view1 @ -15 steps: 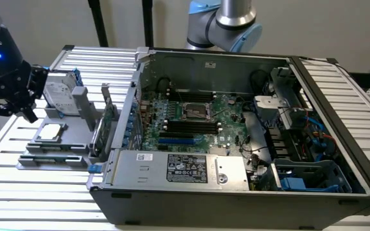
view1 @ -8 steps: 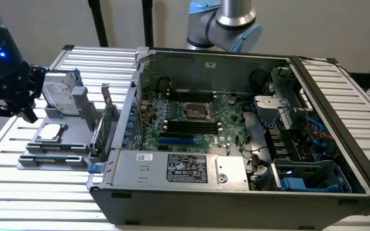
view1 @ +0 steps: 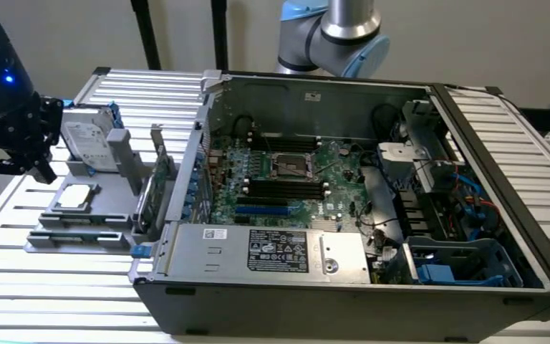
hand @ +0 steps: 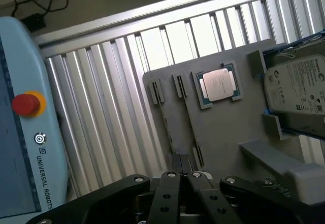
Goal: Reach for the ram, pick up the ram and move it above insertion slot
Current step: 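Pick up the ram and move it above insertion slot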
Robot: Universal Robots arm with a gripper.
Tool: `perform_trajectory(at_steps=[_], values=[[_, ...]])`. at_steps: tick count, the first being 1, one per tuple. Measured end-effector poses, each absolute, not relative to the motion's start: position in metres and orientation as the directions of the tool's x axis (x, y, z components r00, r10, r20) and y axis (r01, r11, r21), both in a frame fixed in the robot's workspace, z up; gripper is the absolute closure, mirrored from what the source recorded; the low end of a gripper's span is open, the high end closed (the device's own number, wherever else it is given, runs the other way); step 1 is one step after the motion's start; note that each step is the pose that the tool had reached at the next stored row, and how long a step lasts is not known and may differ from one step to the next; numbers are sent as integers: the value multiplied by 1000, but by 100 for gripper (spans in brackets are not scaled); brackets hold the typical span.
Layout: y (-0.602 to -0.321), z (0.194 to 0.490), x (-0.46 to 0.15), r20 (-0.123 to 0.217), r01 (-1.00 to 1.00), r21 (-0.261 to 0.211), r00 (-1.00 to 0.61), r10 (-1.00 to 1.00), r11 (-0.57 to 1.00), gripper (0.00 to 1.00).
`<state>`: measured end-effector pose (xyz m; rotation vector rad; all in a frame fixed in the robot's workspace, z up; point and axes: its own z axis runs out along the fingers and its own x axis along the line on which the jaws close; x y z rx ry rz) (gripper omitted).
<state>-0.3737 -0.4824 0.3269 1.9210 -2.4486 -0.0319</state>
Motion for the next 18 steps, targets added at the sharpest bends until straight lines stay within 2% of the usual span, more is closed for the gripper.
perform_trajectory(at_steps=[10, 18], values=[[-482, 326, -374, 8, -997, 19, -73, -997, 73, 89], [-481, 326, -374, 8, -998, 15, -56, -998, 56, 88]])
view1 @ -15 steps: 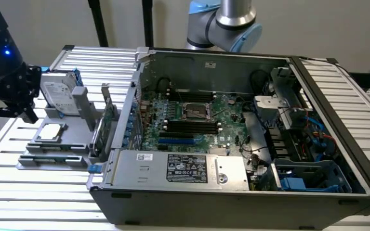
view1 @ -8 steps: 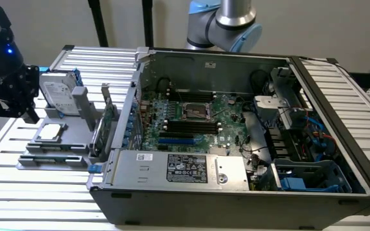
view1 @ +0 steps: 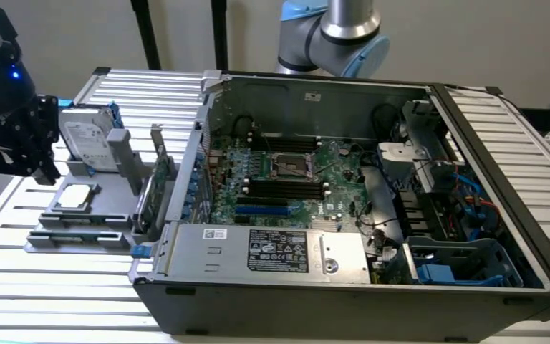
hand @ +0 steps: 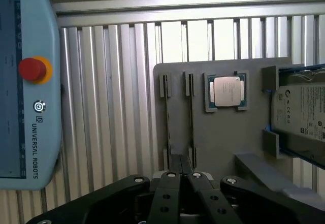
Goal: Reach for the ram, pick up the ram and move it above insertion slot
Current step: 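Pick up the ram and move it above insertion slot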
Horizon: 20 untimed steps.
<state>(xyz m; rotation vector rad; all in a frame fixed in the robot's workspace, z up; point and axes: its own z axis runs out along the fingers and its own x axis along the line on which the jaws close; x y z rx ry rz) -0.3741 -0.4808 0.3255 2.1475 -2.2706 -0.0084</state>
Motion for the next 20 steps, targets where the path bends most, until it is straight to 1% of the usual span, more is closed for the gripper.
perform_trajectory(at_steps=[1, 2, 3, 5, 6, 20], values=[[-481, 325, -374, 8, -998, 15, -56, -998, 56, 76], [-481, 325, -374, 8, -998, 15, -56, -998, 56, 76], [-481, 325, -375, 8, -998, 15, -56, -998, 56, 70], [-481, 322, -375, 8, -998, 15, -55, -998, 55, 70], [-481, 321, -376, 8, -998, 15, -55, -998, 55, 64], [-481, 295, -381, 8, -999, 15, -49, -999, 49, 64]])
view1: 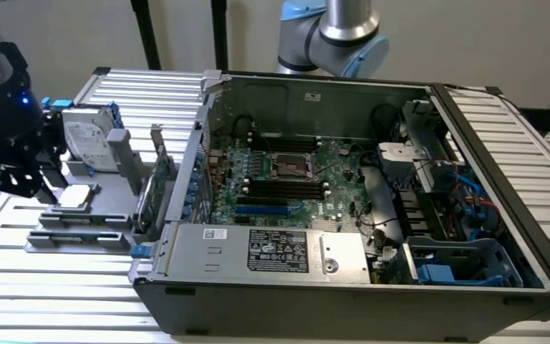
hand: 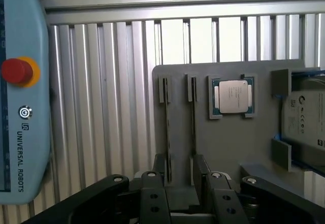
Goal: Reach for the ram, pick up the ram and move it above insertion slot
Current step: 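Pick up the ram and move it above insertion slot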
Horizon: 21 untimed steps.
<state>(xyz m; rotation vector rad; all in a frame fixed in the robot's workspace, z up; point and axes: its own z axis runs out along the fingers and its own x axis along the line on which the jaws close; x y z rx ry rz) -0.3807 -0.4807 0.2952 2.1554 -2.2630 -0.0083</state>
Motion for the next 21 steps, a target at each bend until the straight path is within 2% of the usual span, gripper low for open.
perform_trajectory(at_steps=[21], values=[[-485, 257, -382, 8, -999, 15, -45, -999, 45, 64]])
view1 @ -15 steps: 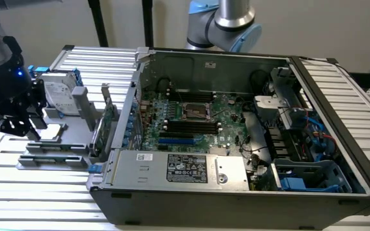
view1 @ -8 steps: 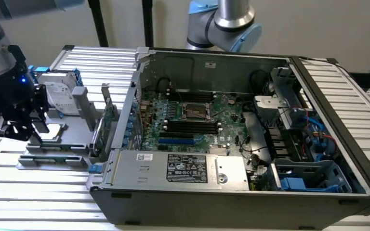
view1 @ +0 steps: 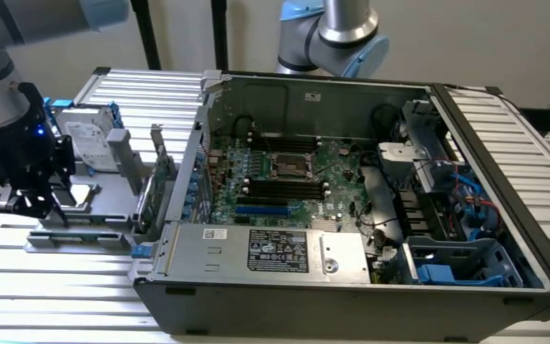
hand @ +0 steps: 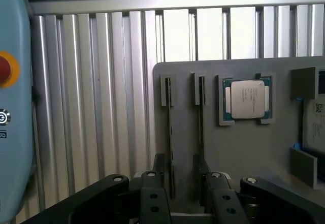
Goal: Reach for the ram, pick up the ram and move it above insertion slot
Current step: 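Pick up the ram and move it above insertion slot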
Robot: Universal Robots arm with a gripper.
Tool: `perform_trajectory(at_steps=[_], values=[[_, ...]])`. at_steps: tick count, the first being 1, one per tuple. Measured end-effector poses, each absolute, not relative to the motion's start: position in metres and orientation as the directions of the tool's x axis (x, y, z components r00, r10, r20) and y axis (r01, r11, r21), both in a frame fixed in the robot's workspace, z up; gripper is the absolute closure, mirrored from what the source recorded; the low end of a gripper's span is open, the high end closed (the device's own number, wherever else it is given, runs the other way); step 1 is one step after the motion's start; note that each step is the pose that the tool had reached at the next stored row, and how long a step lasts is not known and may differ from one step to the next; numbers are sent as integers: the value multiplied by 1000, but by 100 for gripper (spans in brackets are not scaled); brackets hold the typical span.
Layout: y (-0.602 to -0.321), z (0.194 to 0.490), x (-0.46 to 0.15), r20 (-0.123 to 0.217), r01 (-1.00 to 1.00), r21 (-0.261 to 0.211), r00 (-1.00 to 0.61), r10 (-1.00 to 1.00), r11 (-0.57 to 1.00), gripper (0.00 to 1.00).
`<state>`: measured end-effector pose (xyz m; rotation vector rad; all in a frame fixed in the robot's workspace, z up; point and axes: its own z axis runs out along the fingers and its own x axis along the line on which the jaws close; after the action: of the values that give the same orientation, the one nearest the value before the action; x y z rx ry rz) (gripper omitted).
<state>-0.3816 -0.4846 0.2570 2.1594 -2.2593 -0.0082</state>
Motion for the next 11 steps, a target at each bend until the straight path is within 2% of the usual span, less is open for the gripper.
perform_trajectory(at_steps=[11], values=[[-490, 237, -382, 8, -999, 15, -44, -999, 44, 64]])
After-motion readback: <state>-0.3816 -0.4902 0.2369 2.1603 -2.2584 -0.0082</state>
